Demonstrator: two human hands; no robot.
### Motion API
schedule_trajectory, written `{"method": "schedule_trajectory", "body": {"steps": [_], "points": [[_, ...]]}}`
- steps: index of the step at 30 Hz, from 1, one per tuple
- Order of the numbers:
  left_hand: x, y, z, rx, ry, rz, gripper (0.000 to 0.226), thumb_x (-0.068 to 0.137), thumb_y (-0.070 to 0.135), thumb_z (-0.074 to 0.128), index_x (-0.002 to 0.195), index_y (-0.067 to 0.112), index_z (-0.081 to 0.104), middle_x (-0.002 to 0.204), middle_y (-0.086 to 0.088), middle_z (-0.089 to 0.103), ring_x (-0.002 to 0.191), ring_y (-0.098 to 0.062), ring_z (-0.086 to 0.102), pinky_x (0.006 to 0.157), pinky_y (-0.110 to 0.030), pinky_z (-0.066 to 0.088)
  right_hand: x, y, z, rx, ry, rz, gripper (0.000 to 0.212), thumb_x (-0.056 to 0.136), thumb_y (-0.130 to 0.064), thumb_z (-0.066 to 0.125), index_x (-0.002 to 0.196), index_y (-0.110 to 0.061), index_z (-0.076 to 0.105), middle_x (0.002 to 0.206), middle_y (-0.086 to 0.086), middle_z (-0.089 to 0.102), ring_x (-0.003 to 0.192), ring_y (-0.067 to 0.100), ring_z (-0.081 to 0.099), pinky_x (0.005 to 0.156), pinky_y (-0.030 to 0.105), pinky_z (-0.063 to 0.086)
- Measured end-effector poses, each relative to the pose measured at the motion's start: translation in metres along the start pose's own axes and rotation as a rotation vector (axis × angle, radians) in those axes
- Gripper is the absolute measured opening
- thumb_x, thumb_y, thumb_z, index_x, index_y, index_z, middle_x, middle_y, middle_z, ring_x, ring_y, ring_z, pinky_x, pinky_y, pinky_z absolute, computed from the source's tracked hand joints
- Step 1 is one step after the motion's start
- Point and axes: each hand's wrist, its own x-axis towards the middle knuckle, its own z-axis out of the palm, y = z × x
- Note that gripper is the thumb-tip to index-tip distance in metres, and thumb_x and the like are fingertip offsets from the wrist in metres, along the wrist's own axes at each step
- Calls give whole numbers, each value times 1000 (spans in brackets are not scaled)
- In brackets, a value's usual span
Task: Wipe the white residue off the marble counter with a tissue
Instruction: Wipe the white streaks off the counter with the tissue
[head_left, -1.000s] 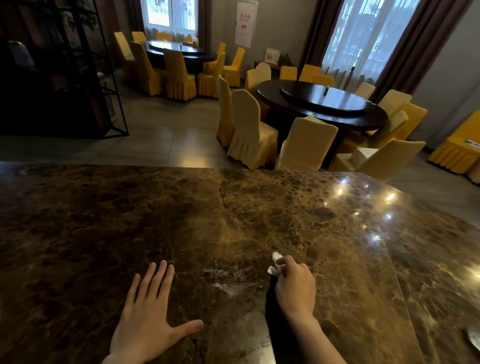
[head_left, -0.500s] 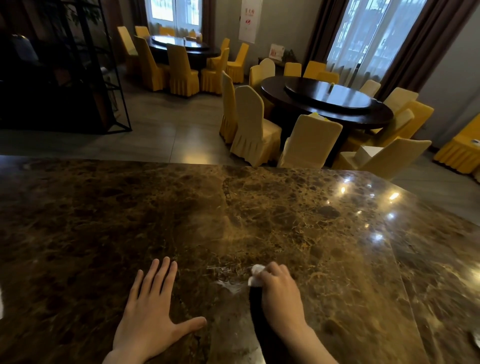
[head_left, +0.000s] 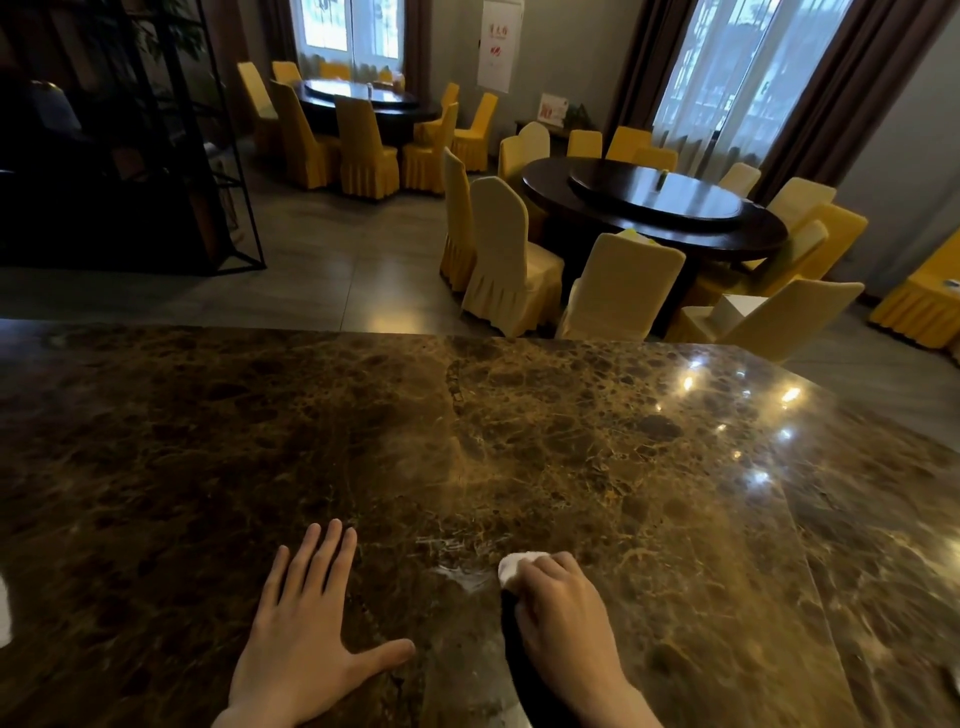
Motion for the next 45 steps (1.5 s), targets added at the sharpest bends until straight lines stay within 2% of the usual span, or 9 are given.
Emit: {"method": "schedule_trajectory", "body": {"steps": [6, 10, 14, 17, 20, 27, 33, 40, 45], "points": [[-2, 1, -1, 11, -7, -5, 142, 51, 116, 12, 152, 26, -30, 165, 7, -33, 149, -15, -37, 125, -47, -19, 33, 10, -20, 141, 120, 216, 28, 80, 0, 67, 93, -22, 79, 91, -6, 76, 91, 15, 66, 81, 35, 53], [-1, 0, -2, 11, -4, 2, 142, 52, 116, 12, 153, 25, -29, 165, 6, -33, 149, -15, -37, 124, -46, -21, 30, -42, 3, 261, 28, -86, 22, 85, -15, 70, 101, -29, 74, 101, -14, 74, 97, 5, 61, 82, 25, 50], [-1, -1, 0, 0, -1, 8, 143, 53, 116, 13, 155, 26, -27, 165, 8, -34, 148, -13, -39, 125, -46, -20, 14, -47, 27, 87, -87, -315, 24, 79, -24, 75, 102, -32, 72, 108, -17, 72, 111, 9, 58, 79, 26, 56], [-2, -1, 3, -36, 18, 3, 142, 53, 116, 17, 156, 27, -25, 166, 10, -32, 148, -12, -38, 125, -47, -18, 21, -19, 16, 49, 30, -114, 22, 75, -18, 79, 94, -30, 76, 98, -17, 73, 103, 8, 57, 72, 20, 50], [1, -1, 3, -41, 22, 12, 142, 53, 116, 18, 156, 28, -26, 165, 12, -33, 147, -11, -39, 125, -48, -18, 37, -6, 10, -25, 124, 185, 30, 76, 0, 73, 94, -23, 79, 94, -8, 75, 96, 19, 55, 67, 33, 53], [-1, -4, 6, -39, 31, 5, 143, 53, 116, 17, 156, 27, -26, 166, 10, -32, 147, -11, -40, 125, -47, -19, 13, -37, 20, -14, -63, -181, 23, 80, -25, 74, 103, -32, 72, 108, -18, 68, 96, 12, 53, 67, 24, 54], [0, -5, 6, -36, 45, 12, 142, 53, 116, 16, 154, 27, -28, 165, 10, -33, 148, -13, -39, 124, -47, -20, 35, -7, -1, -72, 129, 205, 31, 81, 2, 68, 96, -24, 78, 91, -9, 71, 86, 15, 49, 62, 25, 42], [1, -6, 10, -46, 85, 26, 141, 55, 115, 17, 156, 26, -24, 167, 9, -29, 150, -13, -35, 124, -47, -19, 10, -58, 24, 17, -75, -136, 17, 73, -22, 80, 85, -31, 72, 79, -16, 60, 81, 9, 52, 55, 16, 36], [0, -7, 12, -61, 107, 29, 141, 57, 115, 22, 160, 26, -16, 169, 9, -22, 152, -12, -30, 125, -47, -18, 31, -19, 4, -38, 119, 230, 13, 86, -4, 69, 92, -13, 76, 90, 3, 66, 90, 24, 59, 67, 32, 51]]}}
